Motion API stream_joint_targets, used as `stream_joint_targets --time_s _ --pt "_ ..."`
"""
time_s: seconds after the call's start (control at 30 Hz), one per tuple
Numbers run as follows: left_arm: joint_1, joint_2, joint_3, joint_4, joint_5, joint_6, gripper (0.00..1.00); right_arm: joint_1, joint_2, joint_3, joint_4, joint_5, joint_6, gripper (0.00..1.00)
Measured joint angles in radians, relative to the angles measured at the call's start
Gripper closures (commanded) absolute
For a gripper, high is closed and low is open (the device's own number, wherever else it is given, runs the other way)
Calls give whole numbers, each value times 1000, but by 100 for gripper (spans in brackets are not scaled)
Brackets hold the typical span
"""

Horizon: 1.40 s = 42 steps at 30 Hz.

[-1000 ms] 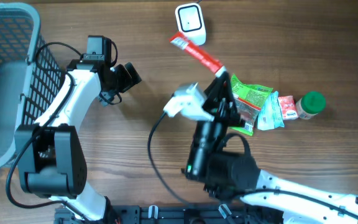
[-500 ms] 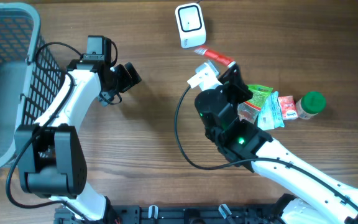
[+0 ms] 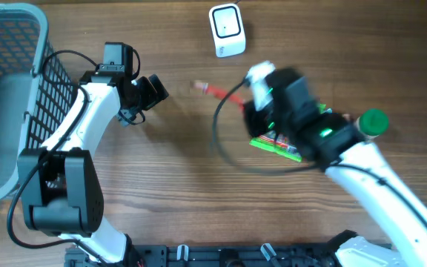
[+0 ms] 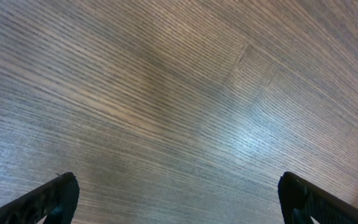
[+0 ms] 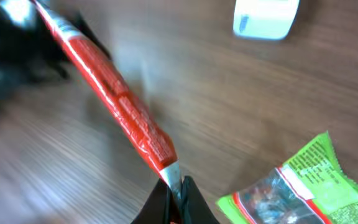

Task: Scan the item barcode

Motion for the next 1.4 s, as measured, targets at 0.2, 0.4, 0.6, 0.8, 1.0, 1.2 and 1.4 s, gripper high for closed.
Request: stream_joint_targets --time_s 0.2,0.4,0.6,0.8,1.0,1.2,1.4 --pt "0 0 0 0 0 0 0 -206 51 264 -259 -221 109 96" --pt "0 0 0 -2 0 0 0 -264 376 509 -204 -520 124 96" --pt "0 0 1 -1 0 0 0 -317 655 512 89 -685 211 96" --pt "0 -1 1 0 0 0 0 -360 873 512 288 -727 308 96" --pt "0 -1 1 -1 0 0 0 -360 1016 512 451 -713 470 96" --pt "0 -1 1 0 0 0 0 -360 1026 512 441 -664 606 96" --pt "0 -1 1 0 0 0 0 -366 1026 512 399 -661 660 96"
